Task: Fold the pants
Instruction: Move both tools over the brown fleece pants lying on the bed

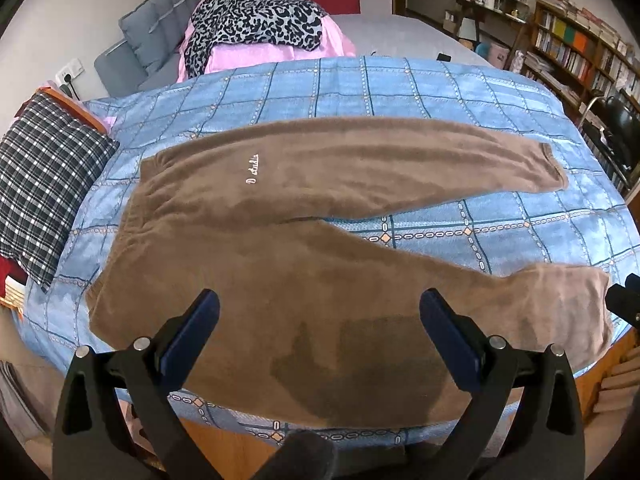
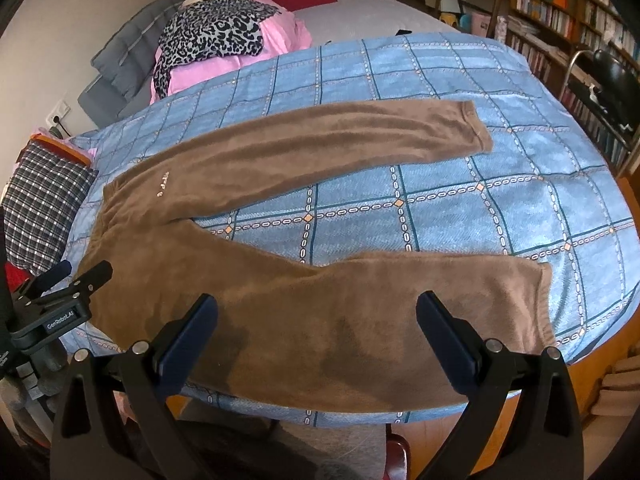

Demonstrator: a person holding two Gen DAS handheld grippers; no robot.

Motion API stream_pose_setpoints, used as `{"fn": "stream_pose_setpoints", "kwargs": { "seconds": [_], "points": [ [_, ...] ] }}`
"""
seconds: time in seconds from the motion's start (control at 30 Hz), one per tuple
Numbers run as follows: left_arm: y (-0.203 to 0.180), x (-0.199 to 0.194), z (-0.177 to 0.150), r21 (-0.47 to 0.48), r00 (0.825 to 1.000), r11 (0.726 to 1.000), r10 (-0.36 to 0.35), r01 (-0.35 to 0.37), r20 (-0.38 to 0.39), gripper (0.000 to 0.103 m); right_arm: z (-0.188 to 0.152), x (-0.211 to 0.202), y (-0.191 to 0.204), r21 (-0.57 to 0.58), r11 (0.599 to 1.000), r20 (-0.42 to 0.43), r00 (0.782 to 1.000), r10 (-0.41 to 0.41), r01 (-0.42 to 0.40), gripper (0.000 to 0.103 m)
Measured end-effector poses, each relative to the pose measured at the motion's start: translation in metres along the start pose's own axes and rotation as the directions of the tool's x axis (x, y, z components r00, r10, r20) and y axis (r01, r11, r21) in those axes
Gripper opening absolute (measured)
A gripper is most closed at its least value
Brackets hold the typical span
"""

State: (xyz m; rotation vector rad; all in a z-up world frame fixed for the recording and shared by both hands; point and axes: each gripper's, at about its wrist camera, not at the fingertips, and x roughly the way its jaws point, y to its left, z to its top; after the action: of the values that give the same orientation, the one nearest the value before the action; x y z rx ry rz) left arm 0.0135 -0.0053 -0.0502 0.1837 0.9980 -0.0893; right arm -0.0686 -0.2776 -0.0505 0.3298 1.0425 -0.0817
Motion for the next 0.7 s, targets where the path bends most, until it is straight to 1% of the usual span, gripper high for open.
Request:
{"fn": "stream_pose_setpoints", "kwargs": {
  "seconds": [0.13, 0.3, 0.43, 0.5, 0.57, 0.7],
  "points": [
    [0.003, 0.006, 0.001, -0.012, 1.0, 1.0, 0.003, -0.003, -0.014, 0.101, 0.003, 0.003, -0.001, 0.008, 1.0, 0.003, 1.0, 0.004, -0.004, 0.098],
    [0.005, 0.015, 0.003, -0.017, 0.999, 1.0, 0.023, -0.023, -0.029, 0.101, 0.005, 0.004, -0.003, 0.017, 1.0, 0.029, 0.999, -0.015, 0.015, 0.098],
    [0.007, 0.02, 0.004, -0.013, 0.999, 1.0, 0.026, -0.027, -0.023, 0.101, 0.005, 0.005, -0.004, 0.022, 1.0, 0.044, 0.999, -0.019, 0.018, 0.098],
    [0.009, 0.021, 0.004, -0.011, 1.0, 1.0, 0.01, -0.01, -0.014, 0.101, 0.005, 0.005, -0.005, 0.025, 0.999, 0.054, 0.998, -0.022, 0.021, 0.098],
    [0.011, 0.024, 0.004, -0.024, 1.0, 0.999, -0.023, 0.023, -0.012, 0.101, 0.006, 0.006, -0.007, 0.033, 0.999, 0.064, 0.998, -0.022, 0.019, 0.098],
    [0.02, 0.03, 0.004, -0.074, 0.994, 0.991, -0.113, 0.113, -0.002, 0.101, 0.007, 0.006, -0.013, 0.052, 0.998, 0.098, 0.995, -0.026, 0.021, 0.098]
  ]
}}
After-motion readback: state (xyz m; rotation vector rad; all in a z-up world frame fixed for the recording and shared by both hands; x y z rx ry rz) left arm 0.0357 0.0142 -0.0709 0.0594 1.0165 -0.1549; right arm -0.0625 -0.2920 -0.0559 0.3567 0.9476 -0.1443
